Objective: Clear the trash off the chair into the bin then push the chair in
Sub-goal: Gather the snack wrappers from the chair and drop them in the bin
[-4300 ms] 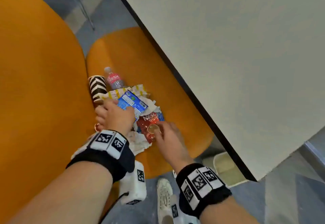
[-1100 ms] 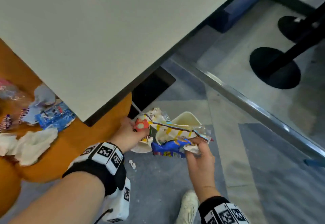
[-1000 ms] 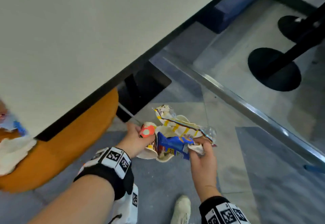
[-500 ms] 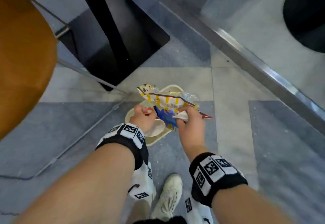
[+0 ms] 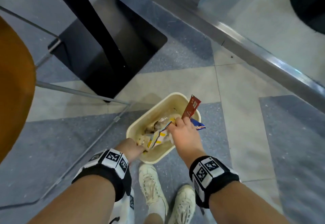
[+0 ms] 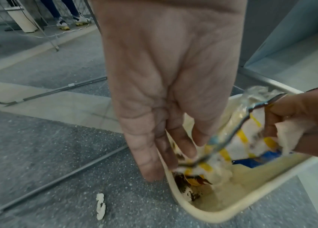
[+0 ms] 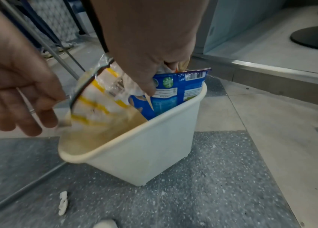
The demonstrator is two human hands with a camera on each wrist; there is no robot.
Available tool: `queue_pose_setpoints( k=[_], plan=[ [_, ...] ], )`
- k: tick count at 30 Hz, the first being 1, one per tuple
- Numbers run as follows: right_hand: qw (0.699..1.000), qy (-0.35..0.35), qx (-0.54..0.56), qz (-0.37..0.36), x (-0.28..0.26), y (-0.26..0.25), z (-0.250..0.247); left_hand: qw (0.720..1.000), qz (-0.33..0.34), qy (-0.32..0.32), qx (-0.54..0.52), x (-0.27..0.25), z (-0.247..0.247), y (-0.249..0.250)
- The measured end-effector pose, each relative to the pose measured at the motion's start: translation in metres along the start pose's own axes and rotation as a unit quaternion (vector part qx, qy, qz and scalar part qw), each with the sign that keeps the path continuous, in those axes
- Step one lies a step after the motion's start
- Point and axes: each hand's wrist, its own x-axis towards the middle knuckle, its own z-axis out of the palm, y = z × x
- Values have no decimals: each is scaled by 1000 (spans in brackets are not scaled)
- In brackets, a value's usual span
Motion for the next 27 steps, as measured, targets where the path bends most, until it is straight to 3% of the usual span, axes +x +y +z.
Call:
queue_pose_setpoints(
  k=[3, 7, 11, 14, 19, 23, 25, 27],
  plan=[
    [996, -76, -32, -18, 0, 3, 1, 1000, 7, 26, 15, 0, -1, 5],
    [992, -101, -39, -58, 4, -1, 4, 998, 47, -25, 42, -1, 7, 15],
    [990, -126, 28, -57, 10, -5, 5, 997, 65, -37, 27, 1, 12, 27],
    [980, -135, 143, -28, 13, -7, 8, 997, 64, -23, -20, 2, 16, 34],
    [945, -81, 315, 19, 16, -17, 19, 984, 92, 112, -107, 4, 12, 42],
    [938, 5, 345, 24, 18, -22, 26, 967, 100, 200, -119, 9, 10, 45],
    [940, 80, 329, 44, 19, -20, 29, 976, 93, 180, -81, 11, 13, 46],
    [938, 111, 324, 58, 18, -15, 28, 991, 80, 95, -44, 16, 18, 44]
  ],
)
